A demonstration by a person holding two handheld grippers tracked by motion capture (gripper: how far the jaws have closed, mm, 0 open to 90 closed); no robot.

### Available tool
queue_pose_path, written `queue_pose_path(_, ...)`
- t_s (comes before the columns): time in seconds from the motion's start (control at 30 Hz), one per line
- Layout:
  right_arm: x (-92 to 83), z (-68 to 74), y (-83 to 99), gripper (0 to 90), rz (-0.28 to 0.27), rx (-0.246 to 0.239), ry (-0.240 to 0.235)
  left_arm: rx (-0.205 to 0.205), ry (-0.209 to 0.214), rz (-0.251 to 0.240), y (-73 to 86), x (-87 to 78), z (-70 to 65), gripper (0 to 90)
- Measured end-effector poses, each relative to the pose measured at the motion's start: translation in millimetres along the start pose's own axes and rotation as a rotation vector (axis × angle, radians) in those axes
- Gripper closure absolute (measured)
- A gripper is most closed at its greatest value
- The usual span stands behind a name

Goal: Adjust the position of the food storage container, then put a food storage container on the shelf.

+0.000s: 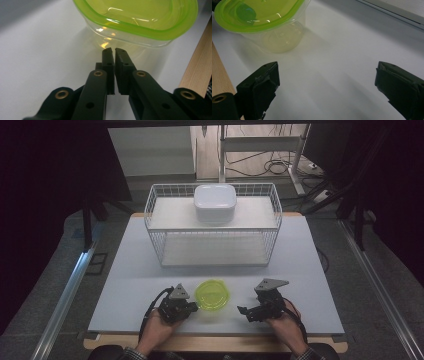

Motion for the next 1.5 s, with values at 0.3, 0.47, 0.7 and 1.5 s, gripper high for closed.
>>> queue_pose_path(0.3, -2.0, -2.6, -0.6, 5.8, -0.013, 0.009, -0.009, 0.004, -0.087, -0.031, 2.7, -16.9, 7.0, 54.5)
queue_pose_path(0.47, -2.0, -0.8, -0.8, 5.8, -0.015, 0.0, -0.026, 0.024, -0.134, -0.04, 7.1, -27.0, 4.8, 37.6)
queue_pose_path(0.7, -2.0, 2.0, -1.7, 5.6, -0.023, -0.013, -0.037, -0.001, -0.171, -0.072, 15.1, -40.7, 7.7, 13.0)
queue_pose_path(1.5, -3.4, 5.1, -5.2, 2.9, -0.03, -0.07, -0.025, -0.011, -0.209, -0.126, 35.0, -53.0, 15.8, 0.9)
Point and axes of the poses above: each handheld gripper's, and its own axes: x roughly forward along the jaws, y roughly out of its underside, z roughly to its left, the point moved 6 cm from there along x, roughly forward along the jaws
